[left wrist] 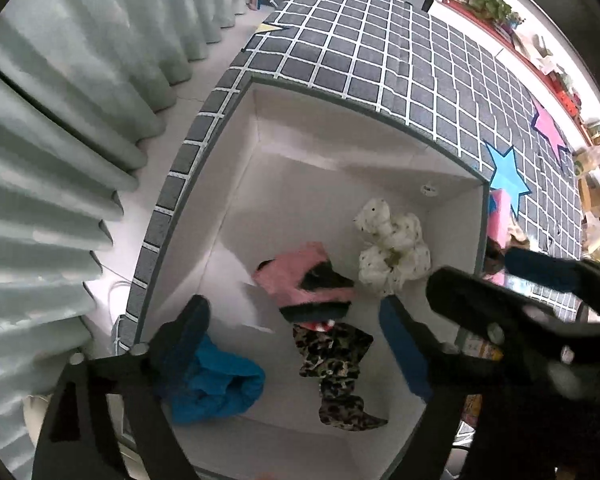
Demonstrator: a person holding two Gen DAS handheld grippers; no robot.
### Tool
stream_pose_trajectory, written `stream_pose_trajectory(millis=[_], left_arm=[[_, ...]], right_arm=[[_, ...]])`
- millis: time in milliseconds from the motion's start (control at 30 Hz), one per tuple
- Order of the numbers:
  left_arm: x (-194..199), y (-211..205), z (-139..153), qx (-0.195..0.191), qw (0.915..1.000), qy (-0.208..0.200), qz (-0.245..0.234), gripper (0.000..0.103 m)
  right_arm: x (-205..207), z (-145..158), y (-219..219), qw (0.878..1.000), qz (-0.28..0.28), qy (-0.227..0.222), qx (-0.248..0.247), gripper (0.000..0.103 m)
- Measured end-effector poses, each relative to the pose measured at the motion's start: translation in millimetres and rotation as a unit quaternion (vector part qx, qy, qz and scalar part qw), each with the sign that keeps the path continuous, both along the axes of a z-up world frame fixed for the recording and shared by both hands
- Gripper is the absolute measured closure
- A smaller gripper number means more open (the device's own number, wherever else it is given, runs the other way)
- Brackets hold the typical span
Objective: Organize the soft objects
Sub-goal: 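Open both grippers to drop the hat and scrunchie into the box, then move both grippers back toward the remaining soft items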
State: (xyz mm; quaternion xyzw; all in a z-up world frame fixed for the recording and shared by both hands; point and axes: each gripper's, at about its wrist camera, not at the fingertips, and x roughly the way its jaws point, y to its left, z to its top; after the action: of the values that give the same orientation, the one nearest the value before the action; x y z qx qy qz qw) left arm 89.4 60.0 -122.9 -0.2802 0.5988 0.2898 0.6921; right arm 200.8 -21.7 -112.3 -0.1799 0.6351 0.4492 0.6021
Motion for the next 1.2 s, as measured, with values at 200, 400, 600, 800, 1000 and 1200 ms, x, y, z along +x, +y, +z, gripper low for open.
stream_pose_trajectory(millis=[200,400,600,800,1000,1200], left_arm=[[7,-3,10,0.0,0.9998,-0.018,0.002,0.0],[22,-12,23,-0.003,0.9993,-0.036,-0.008,0.0],[39,-25,29,0.0,0.999,-0.035,-0.027,0.0],[51,-33,29,0.001,0.9991,-0.025,-0.034,0.0],[82,-43,25,0.03,0.9972,0.007,-0.069,0.0],[133,-53,13,0.042,0.9912,0.03,-0.122,0.0]], right_arm=[[17,21,-19,0.999,-0.025,-0.015,0.013,0.013],[70,33,-65,0.995,-0.097,-0.024,0.018,0.013],[115,-2,-106,0.986,-0.166,-0.006,-0.031,0.013],[119,-44,-114,0.985,-0.16,0.018,-0.069,0.013],[119,-67,-112,0.985,-0.15,0.031,-0.079,0.013],[130,-75,-121,0.984,-0.157,0.045,-0.076,0.013]])
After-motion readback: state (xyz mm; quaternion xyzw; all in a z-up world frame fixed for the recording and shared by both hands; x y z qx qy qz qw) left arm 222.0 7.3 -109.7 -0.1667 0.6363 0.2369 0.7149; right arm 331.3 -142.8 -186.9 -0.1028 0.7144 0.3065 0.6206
